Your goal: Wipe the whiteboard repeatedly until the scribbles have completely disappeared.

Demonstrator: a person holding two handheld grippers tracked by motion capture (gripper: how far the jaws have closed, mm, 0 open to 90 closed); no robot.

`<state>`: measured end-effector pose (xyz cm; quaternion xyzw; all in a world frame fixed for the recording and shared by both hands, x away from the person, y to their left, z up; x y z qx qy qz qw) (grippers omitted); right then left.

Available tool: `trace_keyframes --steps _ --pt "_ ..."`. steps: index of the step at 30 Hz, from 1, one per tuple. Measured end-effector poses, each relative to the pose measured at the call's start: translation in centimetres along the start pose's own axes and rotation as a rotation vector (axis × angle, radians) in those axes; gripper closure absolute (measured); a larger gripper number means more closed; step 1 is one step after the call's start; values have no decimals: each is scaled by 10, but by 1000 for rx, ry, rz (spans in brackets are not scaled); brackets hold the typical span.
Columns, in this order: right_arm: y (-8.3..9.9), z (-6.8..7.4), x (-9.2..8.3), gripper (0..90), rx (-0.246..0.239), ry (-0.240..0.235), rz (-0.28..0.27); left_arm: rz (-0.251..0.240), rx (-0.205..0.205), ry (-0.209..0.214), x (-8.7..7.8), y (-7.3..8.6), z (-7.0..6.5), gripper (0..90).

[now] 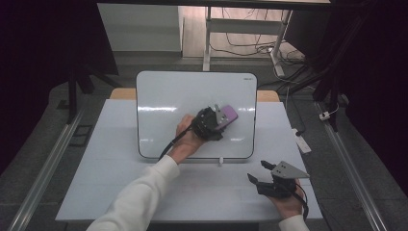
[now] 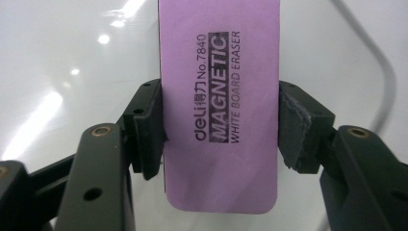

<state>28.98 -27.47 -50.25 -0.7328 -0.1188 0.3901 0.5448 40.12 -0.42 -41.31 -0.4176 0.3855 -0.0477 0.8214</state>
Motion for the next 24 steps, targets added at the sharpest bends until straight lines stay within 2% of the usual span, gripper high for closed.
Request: trace_keyframes --steps 2,3,4,6,9,12,14,16,19,24 --pt "0 0 0 283 3 1 1 -8 -42 -50 -9 4 19 413" --pt "1 -1 0 283 5 3 3 -9 -87 -88 -19 11 39 412" --pt "1 -1 0 283 5 3 3 -9 -87 -88 -19 11 39 412" --pt "1 -1 0 283 5 3 2 -11 -130 -124 -29 20 57 413" --pt "1 -1 0 283 5 3 4 -1 -165 -172 -42 35 76 412" --pt "0 0 1 283 -1 3 2 5 -179 -190 -50 54 83 412" --pt "0 -1 1 283 -1 4 1 2 -177 -200 -53 66 79 412" --pt "0 0 1 283 2 3 3 8 -149 -212 -52 76 69 413" --pt "0 0 2 283 1 2 7 27 -80 -227 -47 84 48 413" --pt "-1 1 2 283 -2 2 4 55 15 -200 -36 88 12 413"
Point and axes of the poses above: each handheld gripper's, and its own axes: x roughly forward along the jaws, y roughly out of its underside, z roughly to its left, the point moved 1 cm from there along x, roughly forward along the jaws, and after that the axes turned 2 degrees about -z, right-handed, at the moved point
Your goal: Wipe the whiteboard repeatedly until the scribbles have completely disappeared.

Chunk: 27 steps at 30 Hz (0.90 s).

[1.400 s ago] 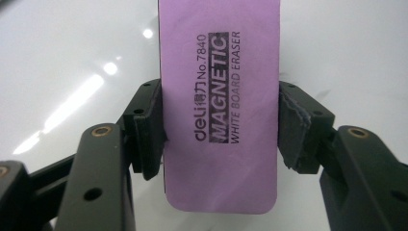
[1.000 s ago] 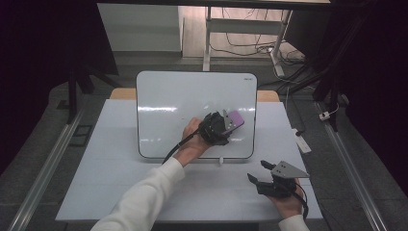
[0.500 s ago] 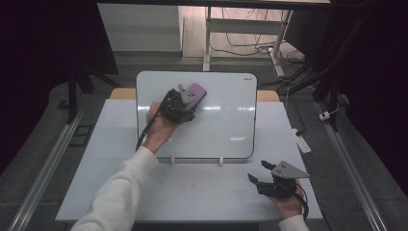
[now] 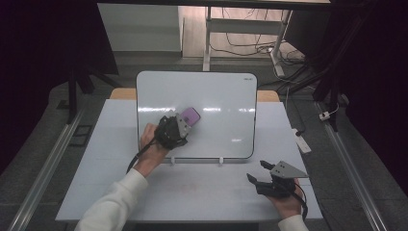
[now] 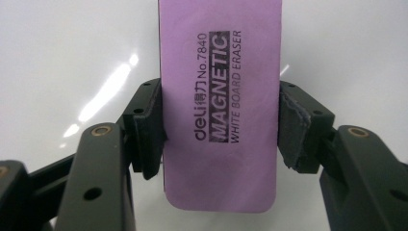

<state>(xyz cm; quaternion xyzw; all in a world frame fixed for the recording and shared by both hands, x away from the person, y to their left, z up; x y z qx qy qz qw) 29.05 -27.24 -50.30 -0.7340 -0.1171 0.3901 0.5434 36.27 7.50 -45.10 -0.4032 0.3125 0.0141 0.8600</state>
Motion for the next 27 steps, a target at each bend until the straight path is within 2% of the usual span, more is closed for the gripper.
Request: trace_keyframes --steps 2,3,6,8,13,16,19,20,25,27 --pt "0 0 0 283 0 0 0 0 26 18 1 2 -13 413" --pt "0 0 0 283 1 0 1 0 41 40 2 5 -24 413" --pt "0 0 -1 283 4 -1 2 5 50 58 2 7 -31 413" --pt "0 0 -1 283 1 -1 0 2 39 82 2 9 -33 412" --pt "0 0 -1 283 2 1 -5 -9 -28 155 -4 16 -24 412" --pt "0 -1 -2 283 5 -1 -11 -49 -68 201 -17 21 -17 413" --pt "-1 0 -3 283 5 -3 -13 -89 -96 278 -33 29 -13 413" --pt "-1 0 -3 283 5 -3 -13 -89 -96 278 -33 29 -13 413" --pt "-3 1 -4 282 2 -5 -23 -114 -166 378 -48 45 -9 412" --pt "-3 1 -5 282 4 -8 -23 -119 -185 403 -53 52 -8 412"
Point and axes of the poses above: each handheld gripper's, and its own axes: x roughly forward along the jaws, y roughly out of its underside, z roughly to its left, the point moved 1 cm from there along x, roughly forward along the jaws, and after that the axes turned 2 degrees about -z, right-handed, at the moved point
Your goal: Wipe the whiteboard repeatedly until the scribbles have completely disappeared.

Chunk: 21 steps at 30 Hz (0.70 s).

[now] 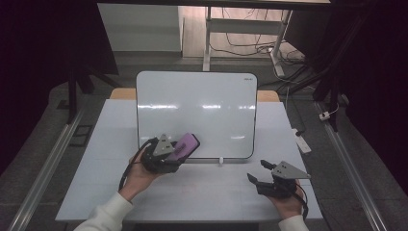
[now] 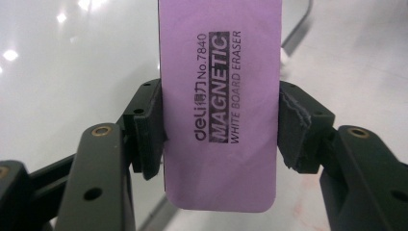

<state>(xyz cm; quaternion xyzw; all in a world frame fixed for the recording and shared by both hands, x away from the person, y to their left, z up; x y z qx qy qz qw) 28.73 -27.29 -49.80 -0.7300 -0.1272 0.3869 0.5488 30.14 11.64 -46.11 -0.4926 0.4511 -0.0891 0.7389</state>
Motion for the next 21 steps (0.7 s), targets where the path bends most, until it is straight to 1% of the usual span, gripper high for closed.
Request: trace_keyframes --steps 2,4,10,13,14,17,19,21 --pt "0 0 0 282 -4 -1 -2 -6 -9 14 -6 4 0 412" --pt "-1 1 0 282 -5 -3 1 -15 -34 37 -11 9 0 412" --pt "-2 0 0 282 -8 -5 -8 -16 -64 52 -25 24 -1 412" --pt "-2 1 0 282 -9 -7 -4 -21 -83 56 -33 32 1 412" --pt "-3 1 1 283 -12 -11 -5 -25 -93 66 -36 34 1 412" --pt "-4 2 1 283 -13 -13 -6 -24 -103 76 -40 39 1 412" --pt "-5 2 1 283 -19 -16 -8 -24 -109 95 -41 40 1 412" --pt "-5 2 2 283 -18 -18 -7 -21 -98 104 -40 40 -1 412"
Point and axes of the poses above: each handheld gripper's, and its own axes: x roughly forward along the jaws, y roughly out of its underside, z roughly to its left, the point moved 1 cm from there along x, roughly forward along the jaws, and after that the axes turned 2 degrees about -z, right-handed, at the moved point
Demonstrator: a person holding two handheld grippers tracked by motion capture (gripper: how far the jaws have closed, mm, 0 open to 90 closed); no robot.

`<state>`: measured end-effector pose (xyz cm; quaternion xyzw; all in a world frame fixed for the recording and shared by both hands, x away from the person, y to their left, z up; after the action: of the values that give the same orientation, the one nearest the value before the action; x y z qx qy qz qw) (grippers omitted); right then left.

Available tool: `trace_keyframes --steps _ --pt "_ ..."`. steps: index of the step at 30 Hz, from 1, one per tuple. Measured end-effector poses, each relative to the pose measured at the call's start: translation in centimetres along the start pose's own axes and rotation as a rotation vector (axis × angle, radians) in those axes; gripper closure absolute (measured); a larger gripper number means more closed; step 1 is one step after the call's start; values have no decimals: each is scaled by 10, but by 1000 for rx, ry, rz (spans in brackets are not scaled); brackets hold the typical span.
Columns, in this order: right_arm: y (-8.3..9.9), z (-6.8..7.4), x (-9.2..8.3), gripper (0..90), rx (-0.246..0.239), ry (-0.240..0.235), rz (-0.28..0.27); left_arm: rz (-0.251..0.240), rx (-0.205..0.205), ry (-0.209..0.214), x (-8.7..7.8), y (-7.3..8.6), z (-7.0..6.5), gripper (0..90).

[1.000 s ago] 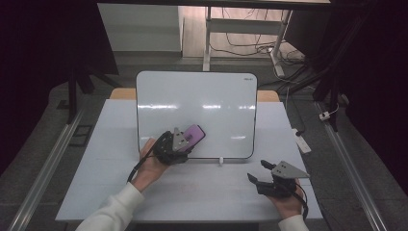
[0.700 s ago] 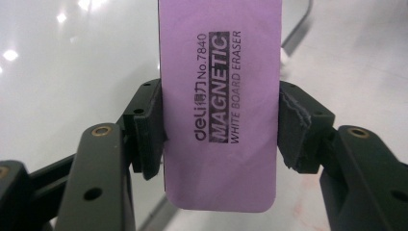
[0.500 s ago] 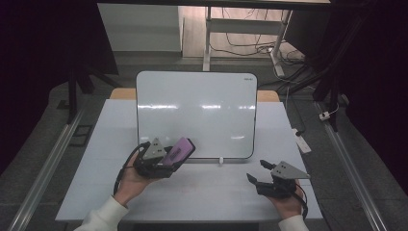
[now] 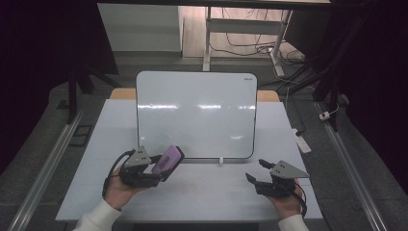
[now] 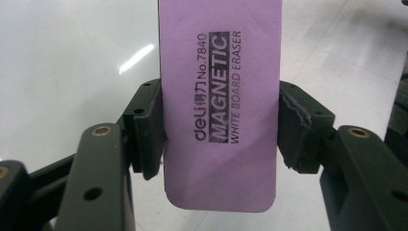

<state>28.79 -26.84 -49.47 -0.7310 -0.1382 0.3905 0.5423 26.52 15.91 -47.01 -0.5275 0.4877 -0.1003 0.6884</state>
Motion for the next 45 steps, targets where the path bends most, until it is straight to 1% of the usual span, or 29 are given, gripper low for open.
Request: trace_keyframes --steps 4,7,10,13,17,22,25,28,31,35,41,43,44,45 --pt "-1 0 1 283 -5 -10 0 21 28 28 5 0 -5 412" --pt "-1 0 1 283 -4 -14 3 33 35 46 9 1 -7 412" --pt "-2 1 1 283 -4 -19 0 36 40 54 10 0 -9 412" --pt "-7 4 1 283 -4 -41 -6 35 47 68 11 -1 -11 412" --pt "-9 6 3 282 -10 -57 -6 40 59 90 13 -1 -13 412" --pt "-13 10 6 282 -11 -99 3 53 72 106 18 -1 -16 412" --pt "-16 13 7 279 -27 -123 14 62 78 118 22 -2 -17 412" --pt "-19 17 9 278 -32 -150 15 69 84 131 26 -3 -20 411" --pt "-22 20 11 276 -42 -175 22 82 98 143 32 -4 -22 411" --pt "-25 24 15 273 -43 -213 27 97 115 156 39 -4 -25 411" --pt "-33 30 22 259 -51 -286 44 125 146 186 48 -5 -31 411" --pt "-38 35 27 248 -57 -326 57 130 155 193 50 -5 -32 411" --pt "-38 35 27 248 -57 -326 57 134 158 197 52 -5 -33 411" --pt "-40 36 29 245 -61 -341 65 136 160 200 53 -5 -34 411"
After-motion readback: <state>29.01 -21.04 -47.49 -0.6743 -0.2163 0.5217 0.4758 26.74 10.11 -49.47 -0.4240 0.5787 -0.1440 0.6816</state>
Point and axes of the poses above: each handheld gripper's, and its own axes: x roughly forward along the jaws, y roughly out of its underside, z roughly to its left, the point moved 1 cm from there along x, roughly forward along the jaws, and after that the axes turned 2 degrees about -z, right-handed, at the moved point
